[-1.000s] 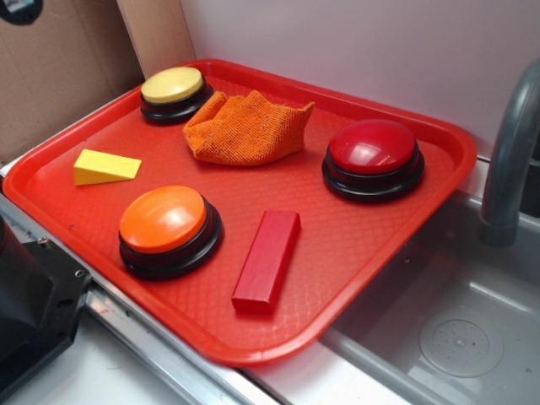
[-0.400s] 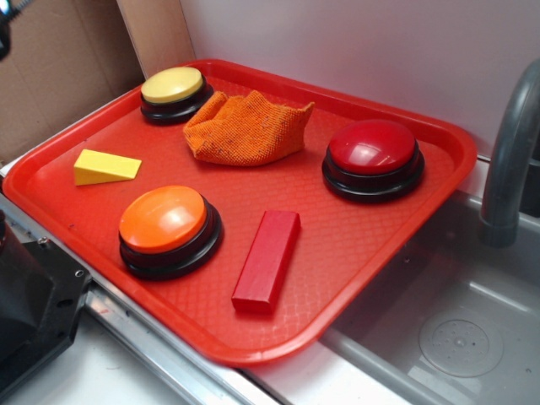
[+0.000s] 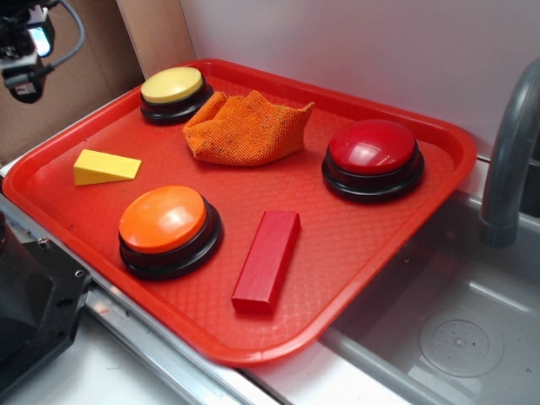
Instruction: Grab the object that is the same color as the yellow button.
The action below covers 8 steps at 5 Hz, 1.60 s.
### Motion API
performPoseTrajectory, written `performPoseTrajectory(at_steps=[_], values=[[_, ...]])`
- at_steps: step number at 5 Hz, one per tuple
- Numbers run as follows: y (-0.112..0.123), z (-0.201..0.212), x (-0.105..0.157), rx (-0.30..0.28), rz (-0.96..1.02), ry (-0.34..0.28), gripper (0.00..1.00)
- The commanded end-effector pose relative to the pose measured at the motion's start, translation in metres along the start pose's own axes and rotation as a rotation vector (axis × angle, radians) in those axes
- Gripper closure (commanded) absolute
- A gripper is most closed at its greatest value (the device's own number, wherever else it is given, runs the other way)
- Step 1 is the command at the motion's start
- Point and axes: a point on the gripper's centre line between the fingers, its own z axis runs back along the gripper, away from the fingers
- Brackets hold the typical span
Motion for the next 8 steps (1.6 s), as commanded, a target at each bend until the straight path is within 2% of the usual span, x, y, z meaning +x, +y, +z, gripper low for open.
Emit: performPoseTrajectory(at_steps=[1,2,3,4,6,7,8], values=[[0.026,-0.037,0.032,0.100,-0.019,0.136,0.00],[0.010,-0.054,0.037,0.065,0.004,0.153,0.00],[-0.014,-0.060,0.018,0.000,0.090,0.175,0.00],[-0.019,-0.062,0.005,0.034,0.084,0.204,0.00],[-0.006,-0.082,0.007,0.196,0.028,0.290,0.00],[-0.007,-0.090,0.010,0.146,-0.026,0.298,0.00],[-0.014,-0.100,0.014,0.062,-0.034,0.312,0.00]])
